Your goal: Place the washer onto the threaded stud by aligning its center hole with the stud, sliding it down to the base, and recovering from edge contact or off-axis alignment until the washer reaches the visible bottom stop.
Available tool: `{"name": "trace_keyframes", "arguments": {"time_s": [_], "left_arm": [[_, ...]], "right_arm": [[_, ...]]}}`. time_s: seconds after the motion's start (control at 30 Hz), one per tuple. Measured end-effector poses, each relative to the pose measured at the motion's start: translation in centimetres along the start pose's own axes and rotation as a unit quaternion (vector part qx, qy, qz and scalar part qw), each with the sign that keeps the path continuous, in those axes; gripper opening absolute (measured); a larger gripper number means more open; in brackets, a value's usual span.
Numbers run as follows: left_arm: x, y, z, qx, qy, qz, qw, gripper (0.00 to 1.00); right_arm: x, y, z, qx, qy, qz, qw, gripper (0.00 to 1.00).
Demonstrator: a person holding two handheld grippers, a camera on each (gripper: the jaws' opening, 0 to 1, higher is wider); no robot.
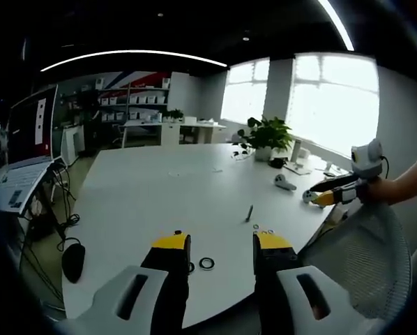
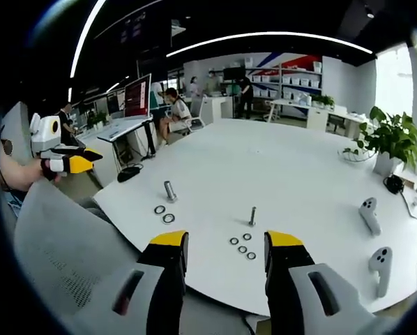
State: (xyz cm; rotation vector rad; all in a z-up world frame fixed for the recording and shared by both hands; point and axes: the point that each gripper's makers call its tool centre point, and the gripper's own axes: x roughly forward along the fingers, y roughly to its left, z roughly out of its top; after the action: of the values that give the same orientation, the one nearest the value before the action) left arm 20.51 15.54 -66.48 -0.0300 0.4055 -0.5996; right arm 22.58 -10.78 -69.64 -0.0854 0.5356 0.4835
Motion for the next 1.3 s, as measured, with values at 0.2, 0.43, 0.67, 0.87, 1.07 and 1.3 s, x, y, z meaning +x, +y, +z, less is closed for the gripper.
{"name": "trace_keyframes", "arguments": {"time_s": [0.2, 0.43, 0.67, 0.87, 1.07, 1.3], "left_arm": [[0.0, 0.1, -0.1, 0.0, 0.002, 0.003, 1.0, 0.34], [0.1, 0.2, -0.2, 0.0, 0.004, 0.003, 1.0, 0.34], [0.1, 0.3, -0.1, -0.002, 0.002, 0.007, 1.0, 0.34], [0.0, 0.4, 0.2, -0.001, -0.004, 0.01, 0.9999, 0.34], [0.0, 0.4, 0.1, -0.004, -0.002, 0.007, 1.0, 0.34], [0.0, 0.7, 0.2, -0.002, -0.005, 0.014, 0.9999, 0.34]], "right_arm": [[0.2, 0.8, -0.2, -0.008, 0.006, 0.02, 0.9997, 0.46], [0.4, 1.3, -0.7, -0.009, 0.019, 0.033, 0.9992, 0.47], [0.4, 1.1, -0.6, -0.005, 0.015, 0.035, 0.9993, 0.47], [0.4, 1.2, -0.5, -0.003, 0.014, 0.035, 0.9993, 0.47], [0.5, 1.1, -0.4, 0.0, 0.01, 0.031, 0.9995, 0.47], [0.5, 1.1, -0.4, 0.003, 0.009, 0.032, 0.9994, 0.47]]}}
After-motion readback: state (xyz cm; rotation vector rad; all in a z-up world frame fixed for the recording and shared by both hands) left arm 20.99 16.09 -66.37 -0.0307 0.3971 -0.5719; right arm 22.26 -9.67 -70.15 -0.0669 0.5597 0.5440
